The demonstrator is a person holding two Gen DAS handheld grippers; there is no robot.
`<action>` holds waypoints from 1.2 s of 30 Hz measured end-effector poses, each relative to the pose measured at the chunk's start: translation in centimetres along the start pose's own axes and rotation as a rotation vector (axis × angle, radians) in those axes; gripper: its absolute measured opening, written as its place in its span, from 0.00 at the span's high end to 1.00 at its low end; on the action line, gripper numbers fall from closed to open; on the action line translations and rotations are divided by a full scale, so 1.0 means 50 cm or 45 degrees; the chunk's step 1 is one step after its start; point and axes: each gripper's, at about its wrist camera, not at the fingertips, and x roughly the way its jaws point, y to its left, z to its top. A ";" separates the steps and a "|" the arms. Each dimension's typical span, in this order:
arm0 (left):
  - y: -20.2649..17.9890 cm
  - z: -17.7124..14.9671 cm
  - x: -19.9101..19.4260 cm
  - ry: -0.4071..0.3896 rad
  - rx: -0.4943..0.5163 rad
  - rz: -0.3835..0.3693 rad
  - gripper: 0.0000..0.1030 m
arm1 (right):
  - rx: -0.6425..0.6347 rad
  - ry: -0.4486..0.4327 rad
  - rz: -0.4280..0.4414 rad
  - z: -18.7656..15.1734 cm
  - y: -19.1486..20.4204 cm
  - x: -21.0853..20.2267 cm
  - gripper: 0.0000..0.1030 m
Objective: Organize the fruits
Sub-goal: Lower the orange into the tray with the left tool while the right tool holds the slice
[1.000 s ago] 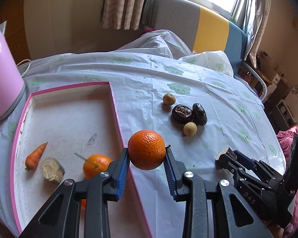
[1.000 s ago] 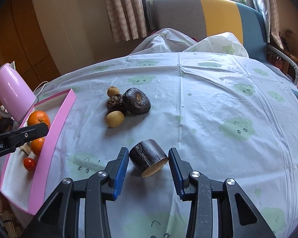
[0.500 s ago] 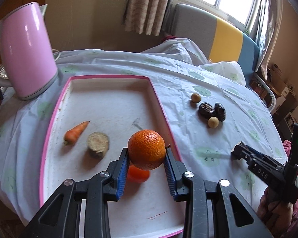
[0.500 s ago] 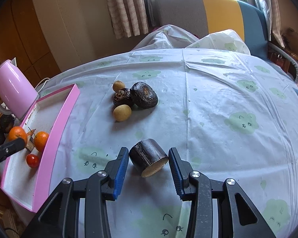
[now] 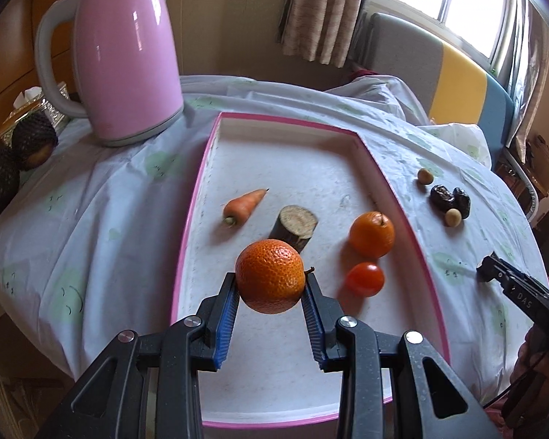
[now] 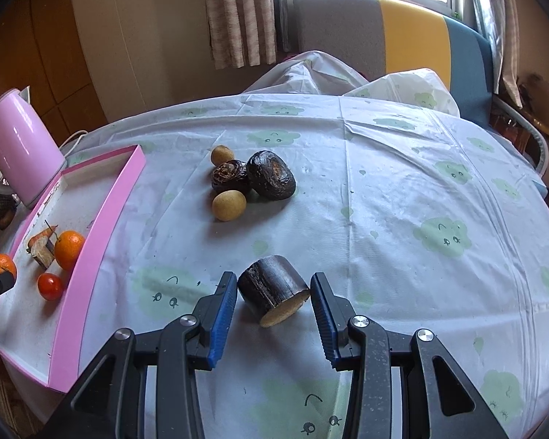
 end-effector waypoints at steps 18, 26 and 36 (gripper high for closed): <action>0.019 -0.005 0.006 0.015 -0.049 0.008 0.62 | -0.037 -0.026 0.053 0.020 0.041 -0.018 0.60; 0.020 0.000 -0.009 -0.014 -0.056 -0.002 0.61 | -0.072 -0.031 0.184 0.039 0.097 -0.031 0.60; 0.034 0.017 -0.030 -0.085 -0.052 0.016 0.61 | -0.161 -0.014 0.405 0.093 0.215 -0.022 0.60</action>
